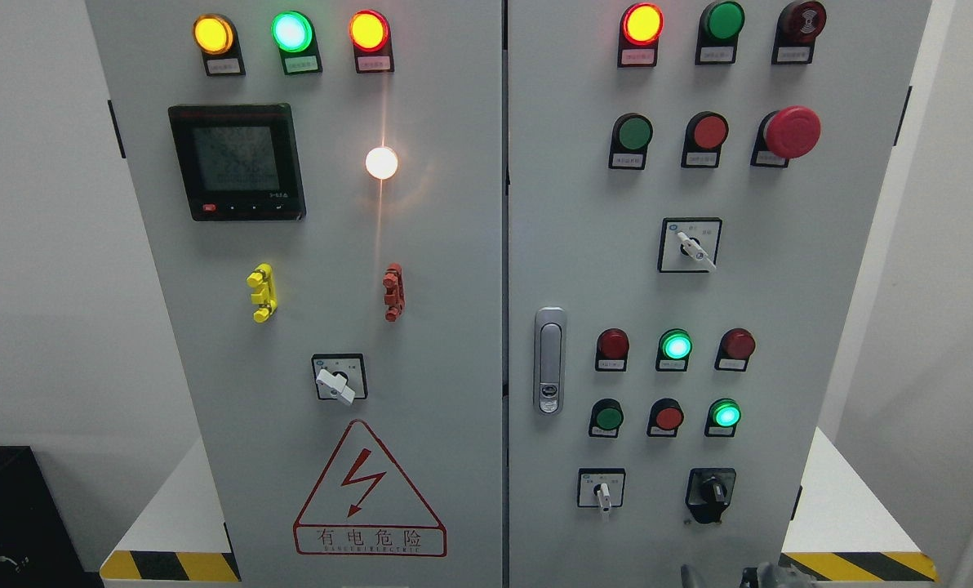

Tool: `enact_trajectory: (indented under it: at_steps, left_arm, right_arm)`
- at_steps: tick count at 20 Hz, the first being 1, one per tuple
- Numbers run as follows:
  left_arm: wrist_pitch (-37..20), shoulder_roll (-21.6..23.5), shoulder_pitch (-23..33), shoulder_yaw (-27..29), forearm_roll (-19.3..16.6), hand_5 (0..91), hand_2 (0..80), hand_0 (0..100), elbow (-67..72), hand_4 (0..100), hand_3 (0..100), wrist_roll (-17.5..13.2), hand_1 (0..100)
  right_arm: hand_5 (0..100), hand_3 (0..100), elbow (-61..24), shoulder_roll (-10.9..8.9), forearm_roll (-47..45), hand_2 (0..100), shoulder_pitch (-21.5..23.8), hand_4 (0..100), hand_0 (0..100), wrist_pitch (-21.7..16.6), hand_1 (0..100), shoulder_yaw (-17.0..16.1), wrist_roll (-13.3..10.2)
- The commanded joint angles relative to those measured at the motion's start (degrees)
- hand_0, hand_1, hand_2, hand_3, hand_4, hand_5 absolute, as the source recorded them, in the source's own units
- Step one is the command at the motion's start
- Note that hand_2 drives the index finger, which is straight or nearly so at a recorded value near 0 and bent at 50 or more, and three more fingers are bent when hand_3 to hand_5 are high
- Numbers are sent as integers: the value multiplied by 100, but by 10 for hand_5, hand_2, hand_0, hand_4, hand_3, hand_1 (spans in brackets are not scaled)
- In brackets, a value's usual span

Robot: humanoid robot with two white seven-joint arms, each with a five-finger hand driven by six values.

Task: Flip black knob to close circuit
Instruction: 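Raise the right hand up to the black rotary knob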

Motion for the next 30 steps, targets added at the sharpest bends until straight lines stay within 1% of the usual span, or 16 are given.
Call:
enact_trajectory:
  at_steps: [1, 8, 12, 20, 22, 30]
  left_arm:
    - [-4, 0, 123, 0, 0, 0, 0, 120, -132, 0, 0, -2, 556]
    - [-4, 0, 123, 0, 0, 0, 0, 120, -132, 0, 0, -2, 556]
    - [-4, 0, 123, 0, 0, 0, 0, 120, -132, 0, 0, -2, 556]
    - [-4, 0, 123, 0, 0, 0, 0, 120, -132, 0, 0, -2, 556]
    - [-4, 0, 123, 0, 0, 0, 0, 120, -132, 0, 0, -2, 556]
    - [-4, 0, 123, 0, 0, 0, 0, 120, -132, 0, 0, -2, 556]
  right_arm:
    - [1000, 1000, 162, 31, 103, 890, -201, 954, 0, 3, 19, -14, -47]
    - [1000, 1000, 637, 31, 181, 887, -569, 953, 0, -6, 21, -102, -56]
    - [1000, 1000, 743, 31, 226, 886, -737, 953, 0, -15, 25, -207, -56]
    - [1000, 1000, 743, 31, 278, 884, -772, 951, 0, 3, 29, -357, -30]
    - [1000, 1000, 752, 39, 287, 885, -816, 951, 0, 11, 30, -436, -30]
    - [1000, 1000, 831, 40, 287, 882, -877, 948, 0, 29, 35, -462, -21]
